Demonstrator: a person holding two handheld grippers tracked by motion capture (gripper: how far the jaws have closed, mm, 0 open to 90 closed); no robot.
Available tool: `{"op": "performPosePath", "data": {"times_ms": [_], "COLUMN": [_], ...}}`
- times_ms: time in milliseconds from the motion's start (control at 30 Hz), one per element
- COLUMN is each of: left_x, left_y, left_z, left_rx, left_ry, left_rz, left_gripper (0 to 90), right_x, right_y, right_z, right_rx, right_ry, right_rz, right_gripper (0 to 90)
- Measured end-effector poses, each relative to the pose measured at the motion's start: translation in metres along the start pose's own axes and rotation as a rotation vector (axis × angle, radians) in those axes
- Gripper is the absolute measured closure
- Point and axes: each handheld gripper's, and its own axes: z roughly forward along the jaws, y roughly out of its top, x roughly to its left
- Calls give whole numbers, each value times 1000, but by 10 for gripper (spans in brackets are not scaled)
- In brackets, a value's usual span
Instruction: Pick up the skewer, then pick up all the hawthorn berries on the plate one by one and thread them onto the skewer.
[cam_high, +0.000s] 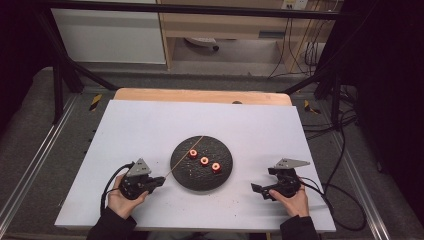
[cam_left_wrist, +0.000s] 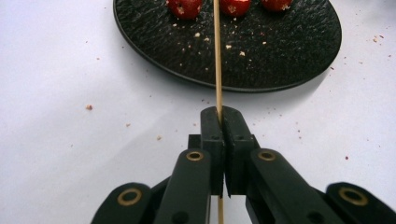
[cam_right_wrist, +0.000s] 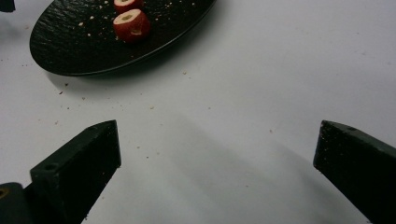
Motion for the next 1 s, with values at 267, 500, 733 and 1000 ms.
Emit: {"op": "performPosePath", "data": {"times_ms": [267, 500, 733, 1000], "left_x": [0, 0, 0, -1], "left_y": [-7, -11, -13, -13], "left_z": [-4, -6, -5, -7], "left_rx": [-11, -29, -20, -31], "left_ry": [-1, -3, -8, -7], "left_rz": [6, 3, 0, -1], "left_gripper": [879, 879, 879, 879], "right_x": [11, 24, 37, 48], "right_y": [21, 43, 61, 81], "right_z": [8, 17, 26, 35], "right_rx": [39, 77, 111, 171], "right_ry": [11, 17, 7, -7], "right_rz": [-37, -82, -127, -177], "right_gripper": [5, 6, 5, 11]}}
